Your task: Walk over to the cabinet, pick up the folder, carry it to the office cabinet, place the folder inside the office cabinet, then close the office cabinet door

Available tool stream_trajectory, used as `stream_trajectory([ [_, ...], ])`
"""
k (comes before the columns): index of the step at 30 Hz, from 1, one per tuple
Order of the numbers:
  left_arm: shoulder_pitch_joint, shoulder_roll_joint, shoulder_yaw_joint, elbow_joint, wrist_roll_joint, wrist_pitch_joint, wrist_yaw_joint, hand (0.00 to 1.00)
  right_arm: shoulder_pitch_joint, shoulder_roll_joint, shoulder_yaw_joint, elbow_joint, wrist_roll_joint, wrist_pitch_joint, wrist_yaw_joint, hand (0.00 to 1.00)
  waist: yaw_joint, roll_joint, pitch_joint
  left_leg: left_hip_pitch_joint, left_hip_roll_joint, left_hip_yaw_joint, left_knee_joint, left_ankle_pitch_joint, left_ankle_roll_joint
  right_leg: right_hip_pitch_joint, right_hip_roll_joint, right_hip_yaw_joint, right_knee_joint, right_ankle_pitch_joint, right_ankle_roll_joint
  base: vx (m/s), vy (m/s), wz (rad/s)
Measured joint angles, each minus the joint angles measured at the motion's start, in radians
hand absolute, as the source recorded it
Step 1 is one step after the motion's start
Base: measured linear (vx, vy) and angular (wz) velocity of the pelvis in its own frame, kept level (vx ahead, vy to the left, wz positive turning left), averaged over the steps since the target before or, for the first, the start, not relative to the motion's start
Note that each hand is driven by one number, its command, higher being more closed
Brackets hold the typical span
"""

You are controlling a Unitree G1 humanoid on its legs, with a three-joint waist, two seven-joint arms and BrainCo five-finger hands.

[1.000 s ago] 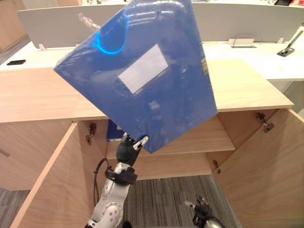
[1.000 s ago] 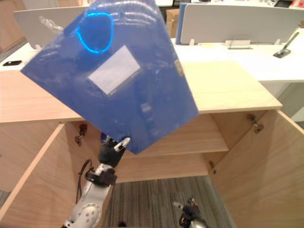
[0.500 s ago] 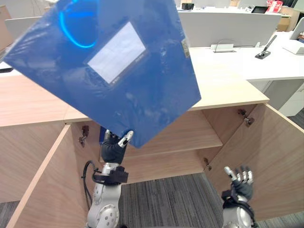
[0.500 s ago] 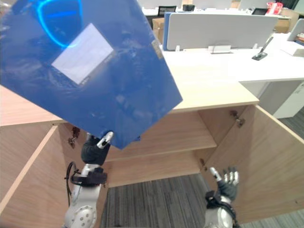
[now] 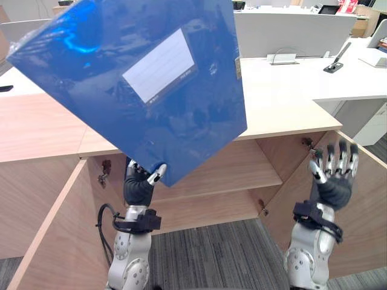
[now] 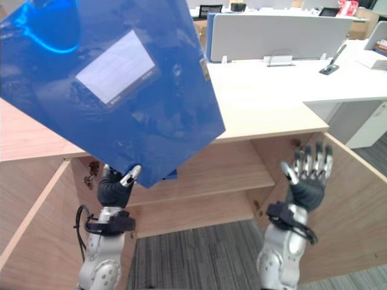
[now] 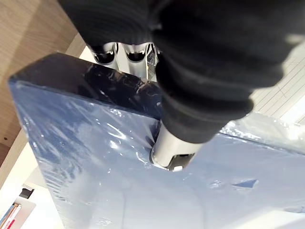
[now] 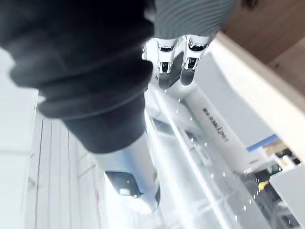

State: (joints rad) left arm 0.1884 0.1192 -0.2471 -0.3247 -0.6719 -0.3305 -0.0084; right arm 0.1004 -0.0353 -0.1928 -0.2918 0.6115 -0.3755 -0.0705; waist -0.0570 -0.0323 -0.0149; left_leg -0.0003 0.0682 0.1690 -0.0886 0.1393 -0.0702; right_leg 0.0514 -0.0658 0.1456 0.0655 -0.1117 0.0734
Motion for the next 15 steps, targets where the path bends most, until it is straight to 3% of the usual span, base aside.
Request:
stream_trajectory([
  [7, -0.011, 0.000, -0.002, 0.002, 0.036, 0.010, -0.022, 1.00, -0.117, -0.128, 0.078, -0.010, 0.038, 0.013, 0.091, 0.00, 0.013, 0.014, -0.008, -0.001, -0.006, -0.008, 0.000, 0.003, 0.004, 0.001, -0.004, -0.001, 0.004, 0.003, 0.005, 0.00, 0.000, 0.00],
  [15, -0.010, -0.017, -0.003, 0.044, 0.057, 0.013, -0.039, 1.00, -0.220, -0.188, 0.185, 0.043, 0.040, 0.054, 0.145, 0.00, 0.021, 0.021, -0.011, -0.001, -0.011, -0.016, -0.005, 0.010, 0.010, 0.001, -0.008, -0.005, 0.009, 0.003, 0.006, 0.00, 0.000, 0.00],
])
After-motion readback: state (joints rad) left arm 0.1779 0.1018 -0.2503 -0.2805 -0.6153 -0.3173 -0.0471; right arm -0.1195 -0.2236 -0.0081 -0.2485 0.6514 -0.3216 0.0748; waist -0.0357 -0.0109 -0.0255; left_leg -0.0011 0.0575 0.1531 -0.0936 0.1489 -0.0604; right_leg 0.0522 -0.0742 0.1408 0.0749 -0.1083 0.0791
